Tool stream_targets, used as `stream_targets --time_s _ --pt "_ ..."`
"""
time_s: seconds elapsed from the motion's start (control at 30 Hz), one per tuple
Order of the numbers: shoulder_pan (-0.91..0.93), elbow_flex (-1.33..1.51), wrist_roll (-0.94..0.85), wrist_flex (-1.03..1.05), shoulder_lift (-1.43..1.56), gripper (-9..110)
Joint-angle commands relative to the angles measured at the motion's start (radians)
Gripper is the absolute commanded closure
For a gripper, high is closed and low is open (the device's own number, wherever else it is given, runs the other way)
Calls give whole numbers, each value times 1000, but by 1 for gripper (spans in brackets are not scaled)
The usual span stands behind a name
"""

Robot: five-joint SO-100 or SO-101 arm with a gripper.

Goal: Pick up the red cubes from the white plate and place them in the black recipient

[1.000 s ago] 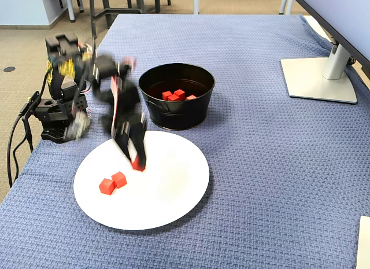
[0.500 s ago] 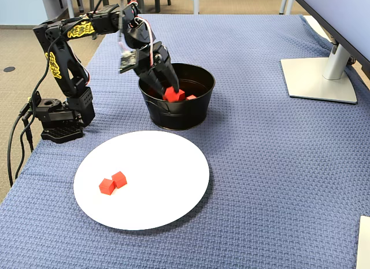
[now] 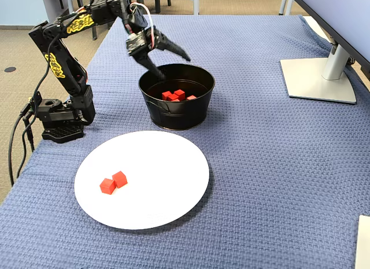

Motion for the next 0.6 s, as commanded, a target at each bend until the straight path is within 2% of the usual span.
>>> stream_targets --time_s 0.0,0.1,0.3,0.57 --pt "291 -58 -55 -20 6 76" --pt "456 28 -84 -104 -29 84" --pt "699 114 -58 -198 -149 88" --pt "792 91 6 -160 -356 93"
